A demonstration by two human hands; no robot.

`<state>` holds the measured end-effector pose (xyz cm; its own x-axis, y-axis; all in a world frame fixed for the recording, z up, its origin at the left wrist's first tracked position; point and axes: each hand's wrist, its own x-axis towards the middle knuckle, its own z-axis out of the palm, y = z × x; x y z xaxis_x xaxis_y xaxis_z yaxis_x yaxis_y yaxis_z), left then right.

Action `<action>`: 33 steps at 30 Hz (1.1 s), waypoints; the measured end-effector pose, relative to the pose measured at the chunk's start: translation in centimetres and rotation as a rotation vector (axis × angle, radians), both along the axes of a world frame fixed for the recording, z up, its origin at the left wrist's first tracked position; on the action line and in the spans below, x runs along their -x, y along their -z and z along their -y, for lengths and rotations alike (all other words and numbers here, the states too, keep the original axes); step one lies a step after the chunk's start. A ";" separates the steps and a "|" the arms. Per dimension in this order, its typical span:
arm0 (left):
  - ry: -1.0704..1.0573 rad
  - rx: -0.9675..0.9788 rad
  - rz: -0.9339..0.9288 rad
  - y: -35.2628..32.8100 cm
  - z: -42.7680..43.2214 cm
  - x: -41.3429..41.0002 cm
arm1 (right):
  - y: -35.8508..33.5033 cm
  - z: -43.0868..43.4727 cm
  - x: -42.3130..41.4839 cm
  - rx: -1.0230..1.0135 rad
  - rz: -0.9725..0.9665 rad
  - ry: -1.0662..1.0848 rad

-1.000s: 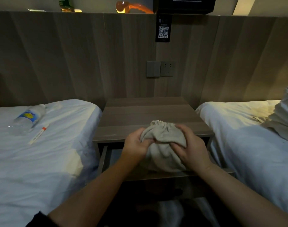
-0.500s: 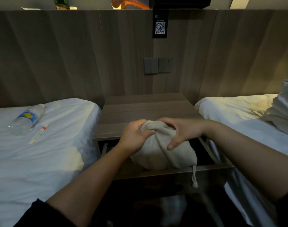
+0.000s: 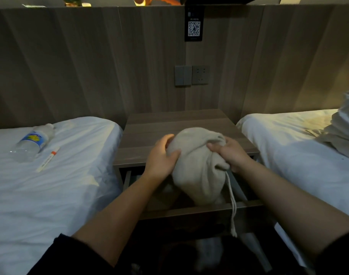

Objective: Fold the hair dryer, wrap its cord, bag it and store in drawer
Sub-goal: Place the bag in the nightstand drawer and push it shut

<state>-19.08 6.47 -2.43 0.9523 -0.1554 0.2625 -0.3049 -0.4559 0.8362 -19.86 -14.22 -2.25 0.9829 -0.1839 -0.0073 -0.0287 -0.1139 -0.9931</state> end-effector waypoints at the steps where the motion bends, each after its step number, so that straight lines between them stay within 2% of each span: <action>1: -0.052 0.023 0.059 0.5 0.0 0.2 | -0.4 0.4 -0.2 -0.115 0.003 0.064; 3: -0.089 0.016 0.181 1.4 0.4 1.2 | -1.2 1.0 -0.8 -0.215 0.032 0.154; 5: -0.039 -0.007 0.258 2.2 1.2 2.3 | -2.2 1.1 -1.1 -0.225 0.070 0.209; 8: -0.080 0.043 0.276 2.3 2.1 3.5 | -3.4 0.9 -1.3 -0.180 0.107 0.275; 10: -0.138 0.128 0.262 2.6 2.3 4.2 | -3.8 1.0 -1.3 -0.231 0.055 0.305; 12: -0.150 0.232 0.118 2.9 3.0 5.4 | -4.1 1.2 -1.4 -0.279 0.007 0.340; 15: -0.107 0.378 -0.193 3.7 4.5 6.9 | -4.9 1.3 -1.5 -0.317 0.028 0.441; 21: 0.169 0.587 -0.774 3.7 9.3 7.1 | -6.1 0.5 -1.8 -0.410 0.091 0.444; 24: 0.318 0.476 -0.756 4.3 10.0 6.8 | -6.6 0.4 -1.8 -0.480 0.063 0.366; 26: 0.333 0.488 -0.719 4.1 8.4 6.1 | -6.9 1.1 -1.7 -0.502 0.007 0.362; 29: 0.254 0.686 -0.798 3.2 4.2 4.2 | -7.3 1.9 -0.9 -0.657 -0.079 0.383; 33: 0.151 0.987 -1.027 2.3 0.3 2.4 | -6.7 1.4 0.6 -0.787 -0.158 0.267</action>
